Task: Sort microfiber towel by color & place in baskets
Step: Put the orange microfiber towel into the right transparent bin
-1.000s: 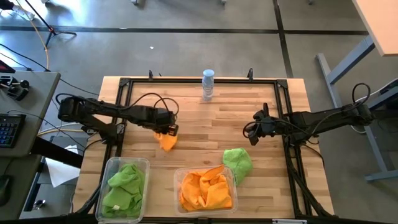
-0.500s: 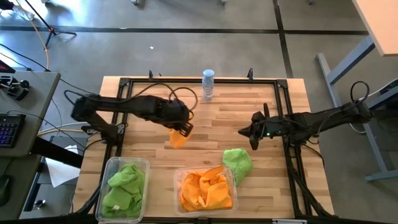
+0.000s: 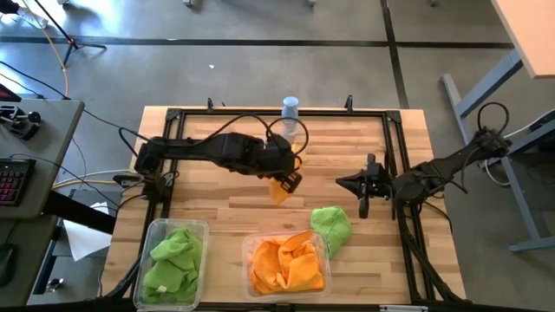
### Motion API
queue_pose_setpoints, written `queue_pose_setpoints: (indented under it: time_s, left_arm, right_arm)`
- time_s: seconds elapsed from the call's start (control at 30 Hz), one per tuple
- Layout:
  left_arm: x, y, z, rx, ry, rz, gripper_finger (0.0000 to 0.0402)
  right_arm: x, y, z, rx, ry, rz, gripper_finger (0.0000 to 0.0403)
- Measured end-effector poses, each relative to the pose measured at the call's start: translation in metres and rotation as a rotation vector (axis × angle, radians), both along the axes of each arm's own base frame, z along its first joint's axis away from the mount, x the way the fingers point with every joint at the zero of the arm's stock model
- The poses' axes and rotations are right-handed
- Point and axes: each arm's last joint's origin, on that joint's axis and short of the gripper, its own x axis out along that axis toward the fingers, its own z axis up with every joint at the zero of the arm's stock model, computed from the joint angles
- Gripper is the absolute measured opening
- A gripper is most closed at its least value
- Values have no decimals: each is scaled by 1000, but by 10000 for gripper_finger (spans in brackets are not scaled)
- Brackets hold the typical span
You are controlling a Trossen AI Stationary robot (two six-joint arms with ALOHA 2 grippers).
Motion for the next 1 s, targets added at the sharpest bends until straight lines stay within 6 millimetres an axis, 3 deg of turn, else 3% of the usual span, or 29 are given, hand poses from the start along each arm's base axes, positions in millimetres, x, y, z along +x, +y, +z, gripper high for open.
queue_pose_setpoints:
  time_s: [0.17,0.27,0.5,0.7,0.83,1.0]
  left_arm:
    - [4,4,14,94,-69,33,0]
    - [8,4,17,120,-110,23,0]
    - [10,6,20,212,-133,55,0]
    - [12,7,23,269,-152,63,0]
    - [13,7,25,271,-171,63,0]
    - [13,4,24,257,-176,56,0]
  right_arm:
    - [5,-5,5,0,-41,19,2]
    - [8,-11,5,11,-40,12,22]
    - [32,-19,1,85,-87,-48,152]
    - [68,-21,-6,-6,-153,-83,268]
    - [88,-26,-14,-16,-204,-120,305]
    - [101,-35,-17,-34,-261,-161,312]
